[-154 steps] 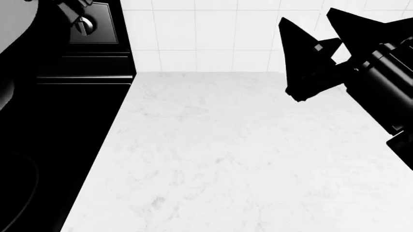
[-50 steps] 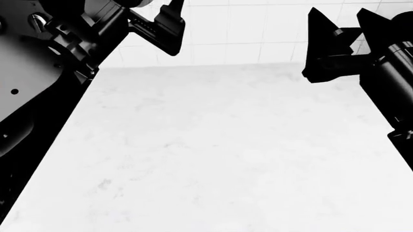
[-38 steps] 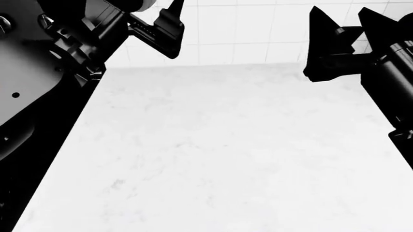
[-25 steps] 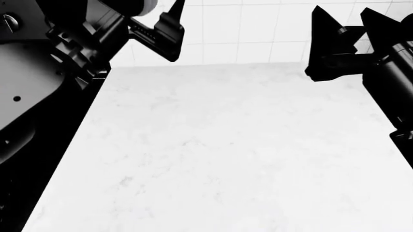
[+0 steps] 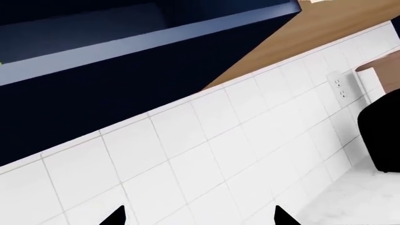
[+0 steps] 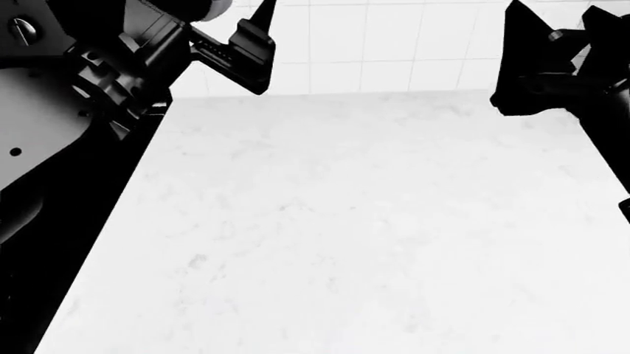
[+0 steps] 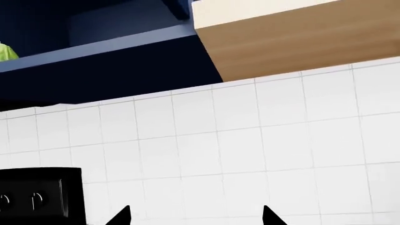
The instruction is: Pick the brussel sprout, carrot from the counter and place them in the cabinet. Then close the cabinet.
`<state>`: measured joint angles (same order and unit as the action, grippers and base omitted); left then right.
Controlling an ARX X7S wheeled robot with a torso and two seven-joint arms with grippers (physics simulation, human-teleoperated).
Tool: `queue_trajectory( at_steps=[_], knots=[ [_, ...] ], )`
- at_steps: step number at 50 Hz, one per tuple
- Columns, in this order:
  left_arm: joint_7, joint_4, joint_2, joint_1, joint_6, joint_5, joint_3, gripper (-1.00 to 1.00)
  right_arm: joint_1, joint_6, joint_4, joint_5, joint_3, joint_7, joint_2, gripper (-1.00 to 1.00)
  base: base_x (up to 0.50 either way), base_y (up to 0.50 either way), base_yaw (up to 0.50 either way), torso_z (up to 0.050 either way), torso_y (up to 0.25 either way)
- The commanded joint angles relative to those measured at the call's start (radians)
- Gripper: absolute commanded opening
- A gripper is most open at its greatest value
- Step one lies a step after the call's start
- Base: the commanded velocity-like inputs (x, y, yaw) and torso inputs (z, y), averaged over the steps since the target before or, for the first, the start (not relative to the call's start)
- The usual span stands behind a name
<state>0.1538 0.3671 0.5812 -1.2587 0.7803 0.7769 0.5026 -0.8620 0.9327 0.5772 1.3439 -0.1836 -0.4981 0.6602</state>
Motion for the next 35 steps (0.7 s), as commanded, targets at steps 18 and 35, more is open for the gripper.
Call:
queue_trajectory(
  at_steps=[18, 35],
  knots=[
    [0.137, 0.004, 0.015, -0.002, 0.134, 0.101, -0.08, 1.0, 0.041, -0.001, -0.005, 0.054, -0.154, -0.077, 0.123, 1.0, 0.0, 0.0, 0.0, 0.0, 0.0],
    [0.2, 0.004, 0.034, 0.033, 0.189, 0.142, -0.106, 1.0, -0.204, 0.016, -0.057, 0.149, -0.103, -0.196, 0.179, 1.0, 0.0, 0.0, 0.0, 0.0, 0.0]
  ],
)
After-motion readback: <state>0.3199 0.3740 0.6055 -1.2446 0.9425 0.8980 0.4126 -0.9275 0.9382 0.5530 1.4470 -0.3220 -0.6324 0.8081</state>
